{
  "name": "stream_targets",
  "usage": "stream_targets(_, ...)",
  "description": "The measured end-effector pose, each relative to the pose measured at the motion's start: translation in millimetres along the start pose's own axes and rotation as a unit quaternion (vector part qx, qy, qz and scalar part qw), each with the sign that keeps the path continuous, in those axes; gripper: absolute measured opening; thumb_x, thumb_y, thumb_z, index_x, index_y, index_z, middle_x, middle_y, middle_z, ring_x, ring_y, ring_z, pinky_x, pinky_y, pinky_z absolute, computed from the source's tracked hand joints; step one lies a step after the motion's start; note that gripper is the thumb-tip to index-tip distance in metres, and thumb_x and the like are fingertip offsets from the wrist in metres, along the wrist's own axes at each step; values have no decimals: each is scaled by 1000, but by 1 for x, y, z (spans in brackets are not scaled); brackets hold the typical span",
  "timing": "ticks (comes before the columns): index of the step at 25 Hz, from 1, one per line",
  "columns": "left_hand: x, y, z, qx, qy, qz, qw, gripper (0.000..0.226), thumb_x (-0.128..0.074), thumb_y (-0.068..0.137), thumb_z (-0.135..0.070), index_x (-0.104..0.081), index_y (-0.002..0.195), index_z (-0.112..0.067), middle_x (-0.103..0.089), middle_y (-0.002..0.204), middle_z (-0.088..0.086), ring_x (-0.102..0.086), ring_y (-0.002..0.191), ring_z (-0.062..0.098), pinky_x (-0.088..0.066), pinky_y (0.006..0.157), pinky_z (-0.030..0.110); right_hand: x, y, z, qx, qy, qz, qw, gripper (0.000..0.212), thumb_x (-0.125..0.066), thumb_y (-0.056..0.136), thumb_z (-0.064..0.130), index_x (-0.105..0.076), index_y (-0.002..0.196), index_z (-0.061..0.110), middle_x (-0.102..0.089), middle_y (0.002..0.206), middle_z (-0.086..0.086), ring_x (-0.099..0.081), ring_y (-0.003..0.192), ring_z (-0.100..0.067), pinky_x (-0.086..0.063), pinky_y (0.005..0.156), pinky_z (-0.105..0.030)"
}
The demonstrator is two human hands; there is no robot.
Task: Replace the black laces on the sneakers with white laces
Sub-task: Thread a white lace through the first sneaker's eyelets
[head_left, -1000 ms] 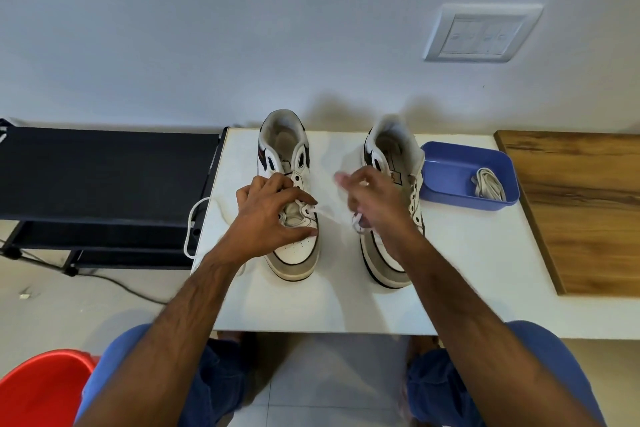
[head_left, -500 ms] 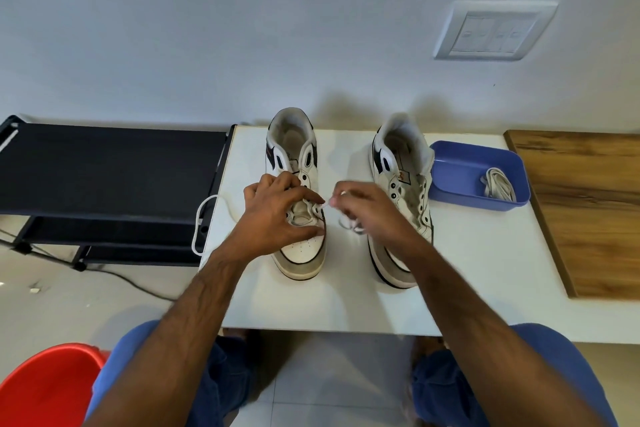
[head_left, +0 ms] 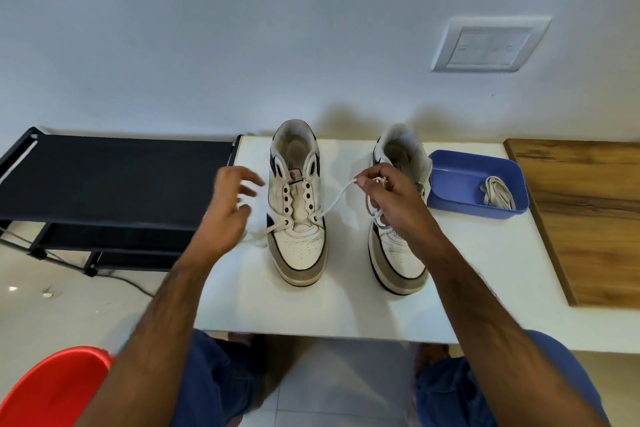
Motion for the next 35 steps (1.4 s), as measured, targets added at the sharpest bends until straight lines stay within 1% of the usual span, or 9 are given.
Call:
stream_targets(2, 24, 0, 34, 84, 81, -84, 990, 55, -49, 87, 13, -51, 104, -40, -52, 122, -6, -60, 107, 11, -54, 95, 42, -6, 0, -7, -13, 8, -2, 1000, 5, -62, 100, 27, -65, 102, 24, -57, 64, 9, -51, 55, -3, -42, 53, -25)
stream_targets(5, 21, -1, 57, 142, 208, -14, 968, 42, -53, 96, -5, -56, 99, -47, -53, 116, -11, -61, 105, 14, -48, 100, 53, -11, -2, -10, -13, -73, 23, 997, 6, -60, 101, 27, -63, 103, 23, -58, 66, 16, -54, 58, -3, -43, 53, -18)
stream_targets(9, 23, -4, 58, 171, 269, -3, 948, 7, -56, 101, -29, -61, 99, -34, -59, 113, -8, -61, 96, 13, -47, 98, 51, -10, -3, -9, 5, -97, 43, 994, 21, -61, 100, 25, -57, 120, 29, -68, 85, 1, -66, 73, -11, -52, 59, -19)
stream_targets(12, 10, -8, 56, 188, 299, 76, 932, 27, -58, 96, -56, -61, 90, -30, -64, 92, -15, -61, 86, 10, -47, 91, 41, -11, 0, -9, 7, -43, 58, 997, 28, -62, 100, 20, -53, 126, 26, -73, 91, -2, -72, 77, -11, -55, 72, -22)
stream_targets(14, 0, -12, 54, 182, 314, 109, 925, 19, -64, 94, -49, -62, 87, -32, -68, 91, -15, -63, 85, 9, -51, 91, 39, -11, 2, -12, -10, 20, 78, 997, 30, -60, 100, 11, -53, 128, 20, -76, 96, -5, -75, 85, -16, -59, 80, -28)
stream_targets(18, 4, -17, 45, 164, 254, 35, 953, 19, -67, 94, -18, -65, 81, -31, -73, 79, -17, -67, 77, 1, -58, 81, 37, -1, -1, -7, -7, 78, 117, 990, 36, -51, 100, -9, -53, 130, 11, -75, 107, -17, -75, 98, -25, -60, 89, -33)
stream_targets(21, 24, -25, 13, 152, 129, -70, 977, 11, -73, 92, -22, -70, 83, -27, -74, 80, -16, -69, 81, 2, -53, 70, 24, 10, -9, 10, 10, 58, 109, 992, 39, -45, 100, -14, -52, 130, 9, -73, 110, -18, -74, 100, -25, -60, 89, -33)
stream_targets(24, 47, -28, -33, 128, 16, -130, 983, 6, -77, 89, -26, -73, 88, -22, -75, 83, -10, -70, 80, 10, -57, 71, 30, 16, -24, 36, 36, 15, 104, 994, 40, -43, 99, -15, -54, 125, 13, -72, 107, -16, -74, 97, -24, -60, 86, -31)
stream_targets(35, 100, -30, -270, -89, -137, -98, 982, 10, -78, 88, -21, -74, 91, -12, -77, 82, -1, -72, 75, 11, -52, 66, 25, 43, -88, 205, 157, -156, 62, 973, 17, -60, 91, -10, -68, 100, 3, -75, 90, -15, -76, 78, -21, -58, 68, -22)
Point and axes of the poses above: each hand's wrist, its own y-axis towards the middle knuckle, its own x-axis out of the back of the hand, z = x × y, the point moved 6 cm from there along y, towards the middle knuckle
